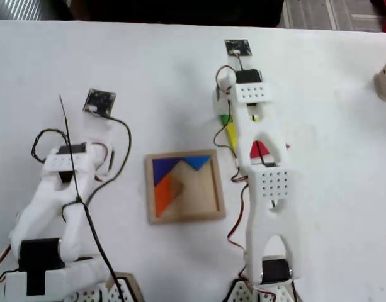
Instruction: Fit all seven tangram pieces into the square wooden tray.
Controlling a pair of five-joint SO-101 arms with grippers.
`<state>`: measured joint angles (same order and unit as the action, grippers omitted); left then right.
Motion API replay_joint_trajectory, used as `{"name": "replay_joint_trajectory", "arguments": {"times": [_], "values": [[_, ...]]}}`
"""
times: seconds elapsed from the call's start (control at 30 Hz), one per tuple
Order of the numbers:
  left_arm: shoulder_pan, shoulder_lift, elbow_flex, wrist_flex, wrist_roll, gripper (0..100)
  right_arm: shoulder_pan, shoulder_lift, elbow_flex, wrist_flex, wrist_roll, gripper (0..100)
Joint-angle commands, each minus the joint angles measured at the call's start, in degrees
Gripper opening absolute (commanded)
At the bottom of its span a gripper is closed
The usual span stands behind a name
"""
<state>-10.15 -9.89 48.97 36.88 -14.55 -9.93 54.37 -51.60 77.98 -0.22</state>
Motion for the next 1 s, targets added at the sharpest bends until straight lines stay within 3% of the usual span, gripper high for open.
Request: {"name": "replay_joint_trajectory", "arguments": {"times": [0.0, 0.17, 0.33, 0.47, 0.7, 0.77, 0.97], "values": [[-0.4, -0.2, -1.6, -1.1, 0.2, 3, -0.7, -1.3, -6.1, 4.1, 0.4, 28.4], [-0.4, -0.2, -1.6, -1.1, 0.2, 3, -2.6, -0.8, -10.3, 8.7, 8.0, 28.4], [-0.4, -0.2, -1.7, -1.1, 0.2, 3, -3.2, 2.8, -10.8, 7.3, 9.9, 28.4], [-0.4, -0.2, -1.7, -1.1, 0.2, 3, -3.6, 6.5, -11.0, 5.1, 15.9, 28.4], [-0.4, -0.2, -1.6, -1.1, 0.2, 3, -2.2, 7.6, -11.0, 4.5, 16.7, 28.2], [-0.4, -0.2, -1.6, -1.1, 0.2, 3, -1.9, 7.7, -11.0, 4.5, 16.7, 24.7], [-0.4, -0.2, -1.5, -1.1, 0.2, 3, -1.8, 7.5, -11.0, 4.8, 16.7, 0.9]]}}
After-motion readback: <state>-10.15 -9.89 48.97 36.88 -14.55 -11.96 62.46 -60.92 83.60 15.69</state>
